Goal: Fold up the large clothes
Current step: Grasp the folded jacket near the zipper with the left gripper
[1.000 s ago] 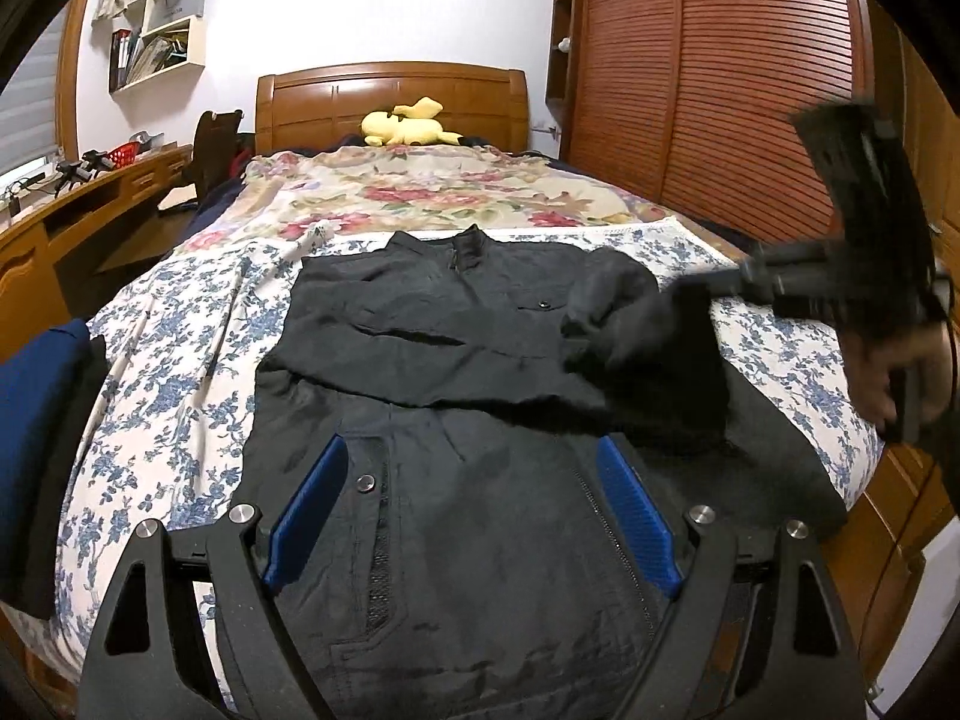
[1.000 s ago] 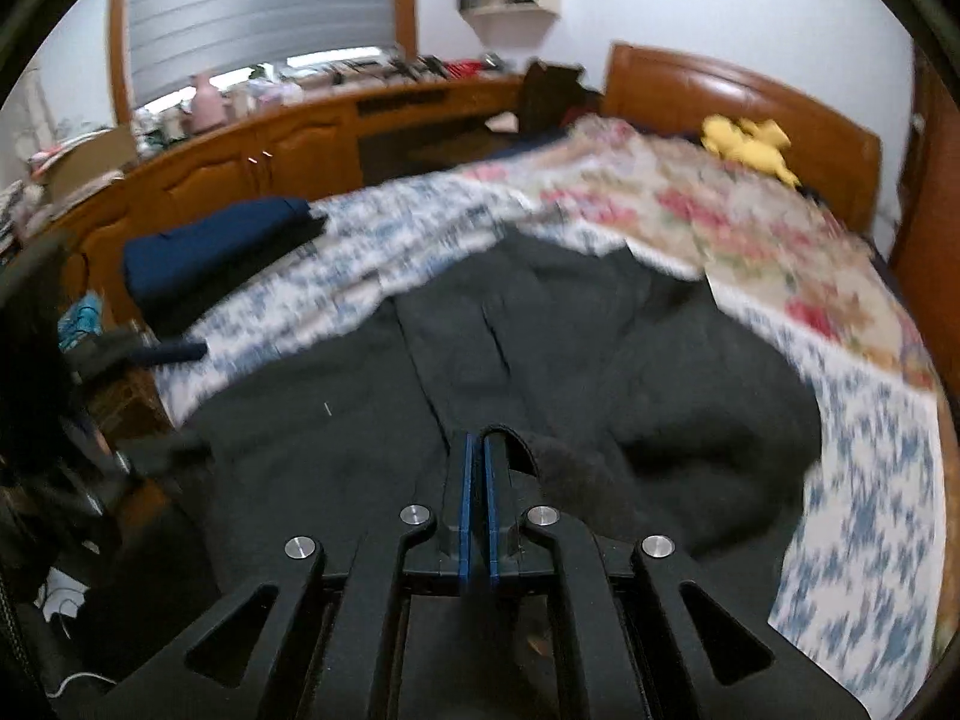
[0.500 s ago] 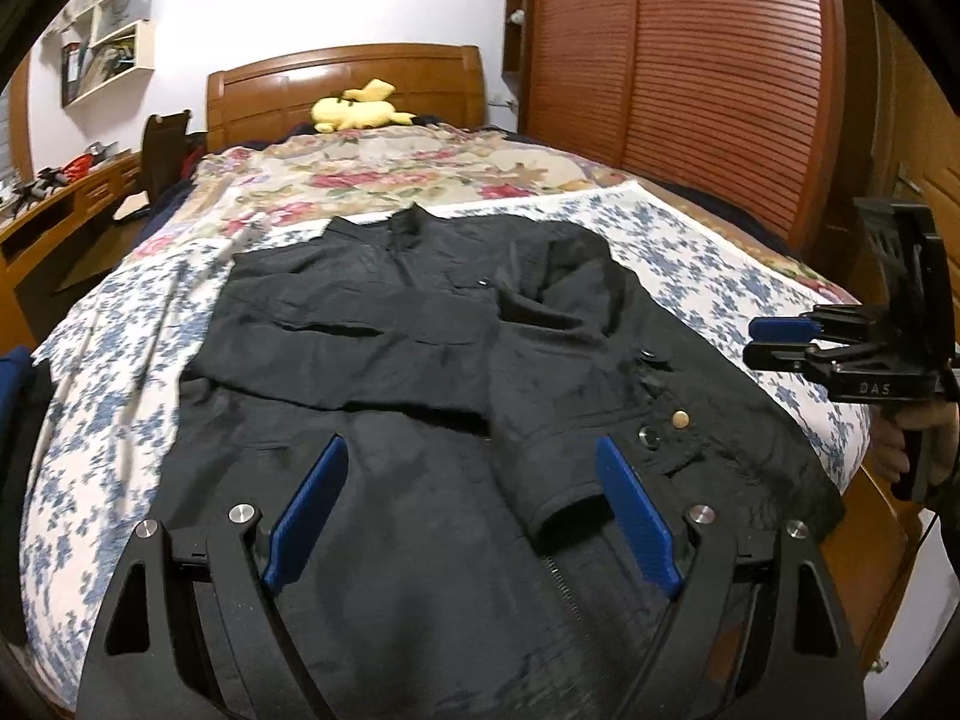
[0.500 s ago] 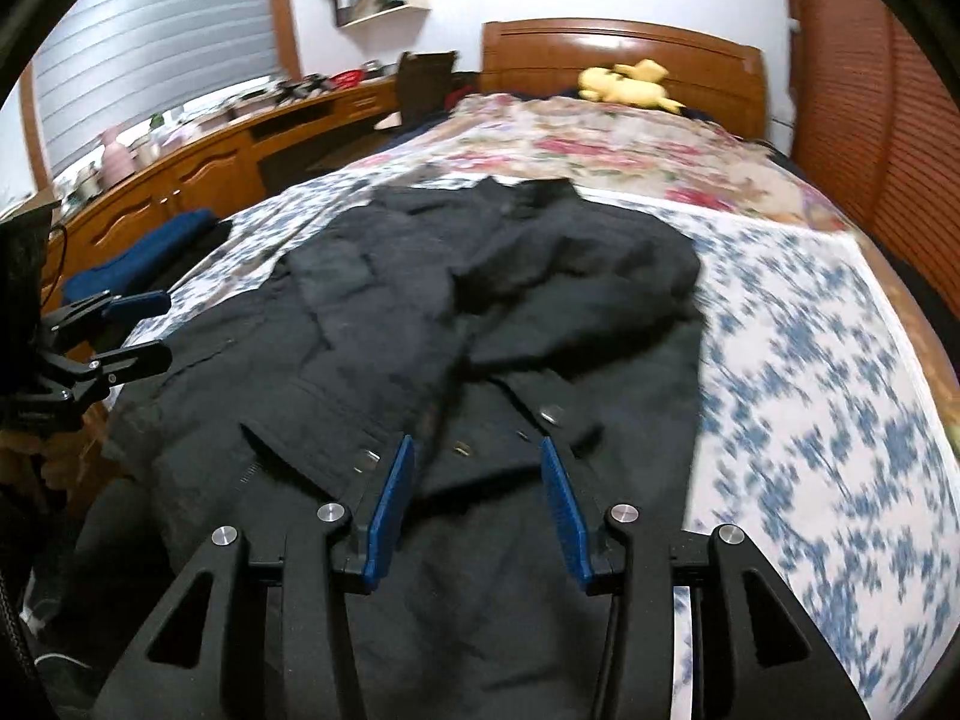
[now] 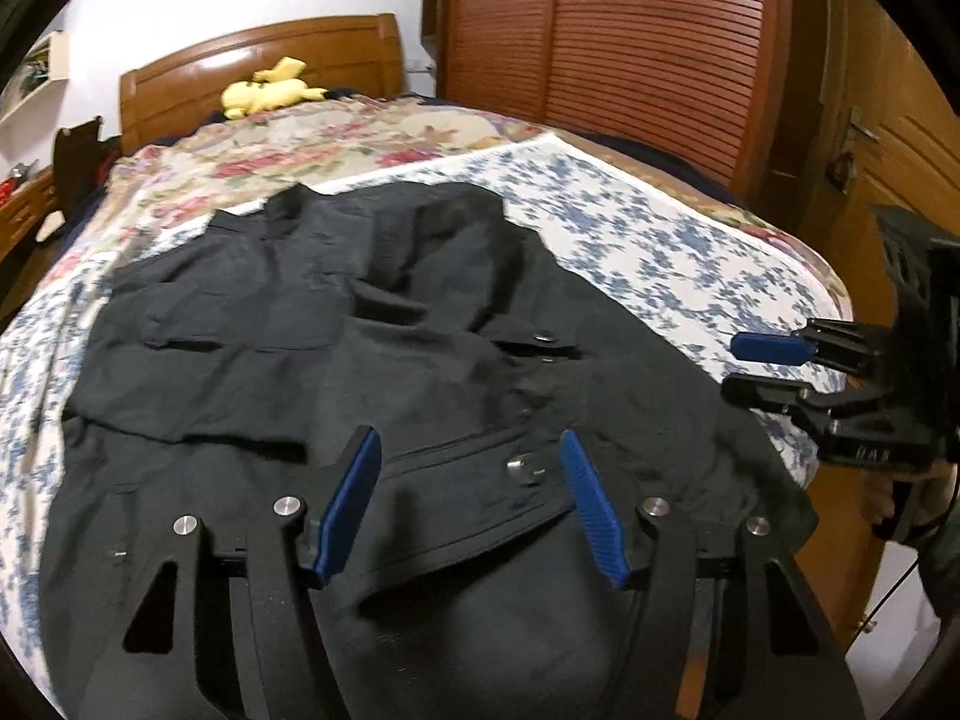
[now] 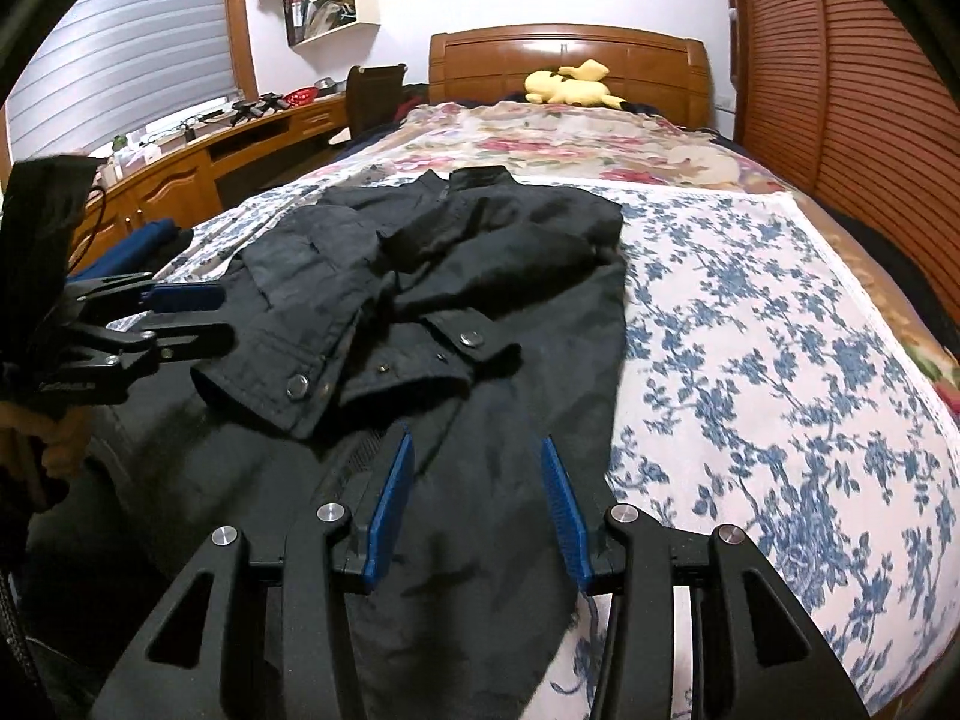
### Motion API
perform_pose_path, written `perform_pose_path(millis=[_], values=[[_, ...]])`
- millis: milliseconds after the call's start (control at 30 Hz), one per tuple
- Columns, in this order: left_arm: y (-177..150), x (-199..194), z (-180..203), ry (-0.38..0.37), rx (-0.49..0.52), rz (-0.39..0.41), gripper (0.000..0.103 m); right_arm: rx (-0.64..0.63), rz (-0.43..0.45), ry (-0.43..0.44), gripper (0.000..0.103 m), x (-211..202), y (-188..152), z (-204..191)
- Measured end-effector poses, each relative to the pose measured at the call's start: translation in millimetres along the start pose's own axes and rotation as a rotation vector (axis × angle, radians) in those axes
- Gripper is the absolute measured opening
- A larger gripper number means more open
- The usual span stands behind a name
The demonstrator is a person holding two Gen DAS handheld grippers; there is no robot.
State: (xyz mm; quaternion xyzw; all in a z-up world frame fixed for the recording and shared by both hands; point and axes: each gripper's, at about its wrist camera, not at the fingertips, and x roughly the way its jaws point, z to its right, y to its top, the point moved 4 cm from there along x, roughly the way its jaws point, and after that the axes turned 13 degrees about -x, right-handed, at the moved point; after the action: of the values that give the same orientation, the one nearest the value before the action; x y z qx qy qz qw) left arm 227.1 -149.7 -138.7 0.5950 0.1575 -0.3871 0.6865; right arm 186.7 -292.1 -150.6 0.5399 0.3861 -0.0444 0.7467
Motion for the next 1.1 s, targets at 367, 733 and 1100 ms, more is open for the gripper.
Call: perform_pose_path(millis=[367,733,1100], values=[[-27.4,46.1,34.8,0.039,0.056,-0.093,0.064,0.012,0.015,-0.02,0.046,-13.7,-12.2,3.1],[-14.1,20.8,9.7,0.078,0.07,-0.032,0.006,0.0,0.007,-0.007,0.046,-1.7,-11.4,-7.4],[46.7,-55.5,-78.9,0.164,-0.034,0.177,0.004,-0.031,0.025,0.0,0.046,38.6,23.9,-12.8]])
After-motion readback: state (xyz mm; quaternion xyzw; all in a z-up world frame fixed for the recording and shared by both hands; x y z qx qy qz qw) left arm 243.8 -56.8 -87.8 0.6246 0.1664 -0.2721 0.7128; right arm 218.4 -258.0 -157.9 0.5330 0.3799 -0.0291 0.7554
